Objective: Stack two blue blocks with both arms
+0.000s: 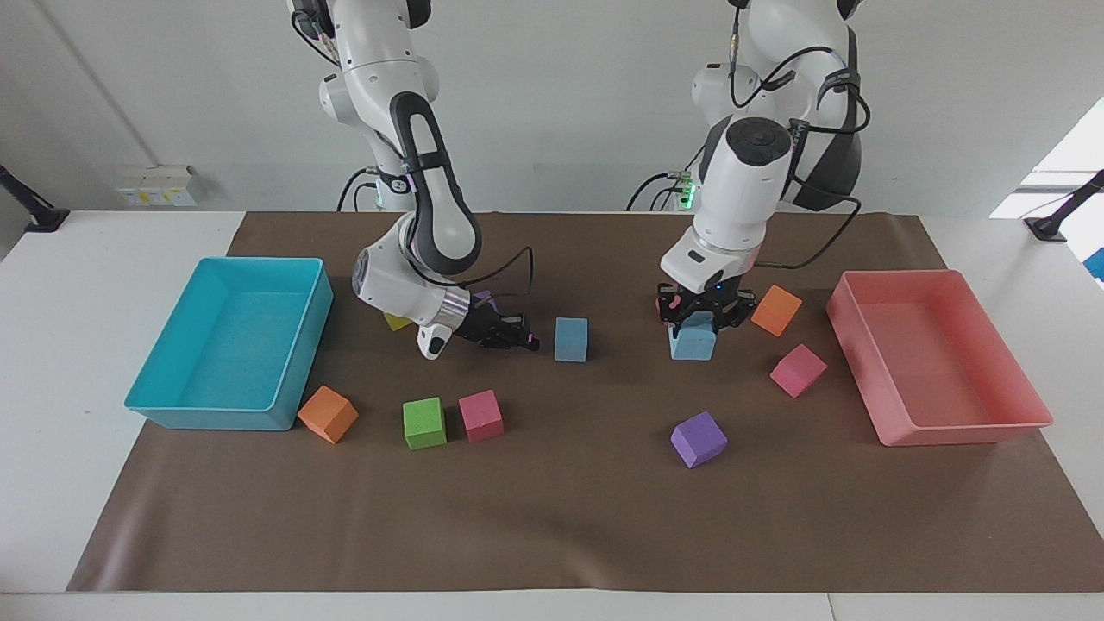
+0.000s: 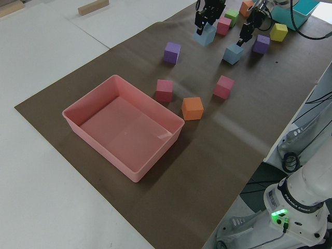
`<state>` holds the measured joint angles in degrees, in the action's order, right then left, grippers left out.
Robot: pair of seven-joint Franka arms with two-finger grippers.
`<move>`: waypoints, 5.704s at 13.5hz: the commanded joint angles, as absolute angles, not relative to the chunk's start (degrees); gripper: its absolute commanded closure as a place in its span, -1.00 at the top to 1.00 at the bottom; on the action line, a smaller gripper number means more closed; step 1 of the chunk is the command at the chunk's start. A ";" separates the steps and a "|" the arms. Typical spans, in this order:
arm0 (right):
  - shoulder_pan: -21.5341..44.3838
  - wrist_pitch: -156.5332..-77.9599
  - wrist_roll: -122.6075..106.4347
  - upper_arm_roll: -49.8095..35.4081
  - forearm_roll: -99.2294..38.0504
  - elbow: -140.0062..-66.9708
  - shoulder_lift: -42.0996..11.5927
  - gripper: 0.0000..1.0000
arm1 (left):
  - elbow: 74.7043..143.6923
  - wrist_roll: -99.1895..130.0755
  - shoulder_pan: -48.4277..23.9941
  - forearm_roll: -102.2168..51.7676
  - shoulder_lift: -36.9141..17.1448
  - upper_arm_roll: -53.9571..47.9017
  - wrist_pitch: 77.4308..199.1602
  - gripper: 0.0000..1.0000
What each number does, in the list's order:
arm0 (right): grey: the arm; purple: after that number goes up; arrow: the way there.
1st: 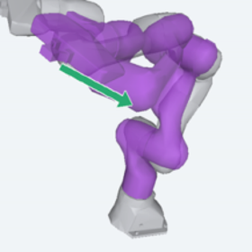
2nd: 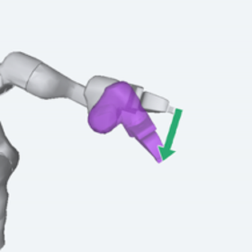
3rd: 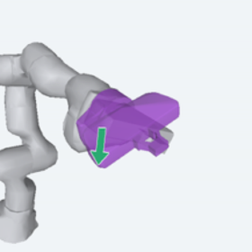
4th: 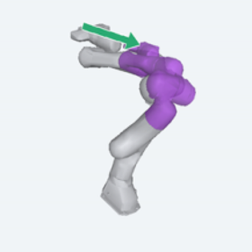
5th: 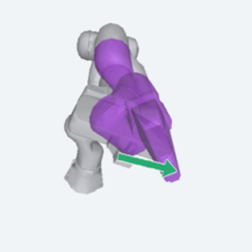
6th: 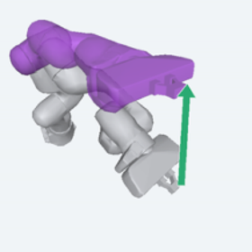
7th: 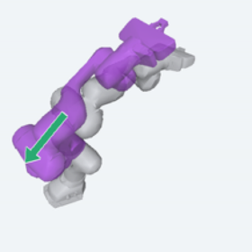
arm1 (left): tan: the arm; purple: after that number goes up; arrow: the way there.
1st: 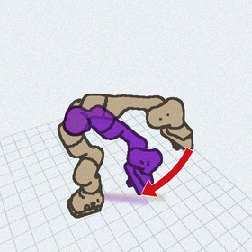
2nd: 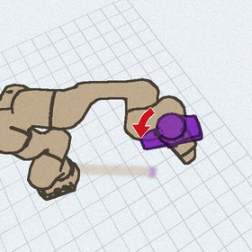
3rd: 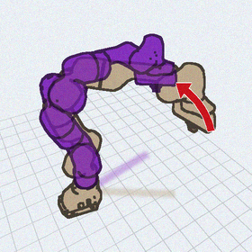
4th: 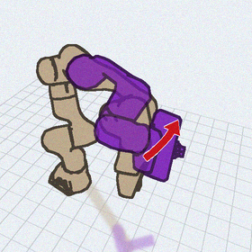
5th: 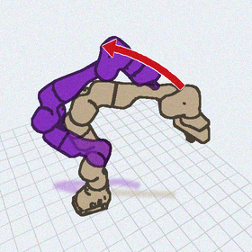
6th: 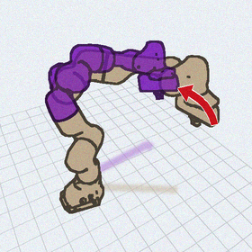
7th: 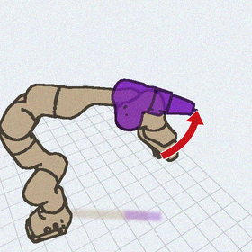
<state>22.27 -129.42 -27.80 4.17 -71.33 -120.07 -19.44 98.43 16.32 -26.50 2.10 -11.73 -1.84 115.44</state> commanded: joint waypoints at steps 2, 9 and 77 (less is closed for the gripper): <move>22.24 -129.99 -29.53 3.96 -73.39 -119.97 -19.78 -1.00 | 98.35 21.78 -34.87 1.58 -14.14 -0.79 117.50 -1.00; 22.24 -129.99 -29.53 3.96 -73.21 -120.06 -19.78 -1.00 | 101.68 31.81 -40.43 1.49 -15.47 -0.97 121.11 -1.00; 9.67 -105.83 -10.02 6.86 0.00 -102.48 -0.28 1.00 | 83.25 -8.53 -1.32 -0.62 -2.20 -0.35 90.63 1.00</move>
<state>10.96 -107.65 -11.25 7.39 -2.05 -102.34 -2.95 89.42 -7.99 -2.44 -1.02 0.38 0.25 95.07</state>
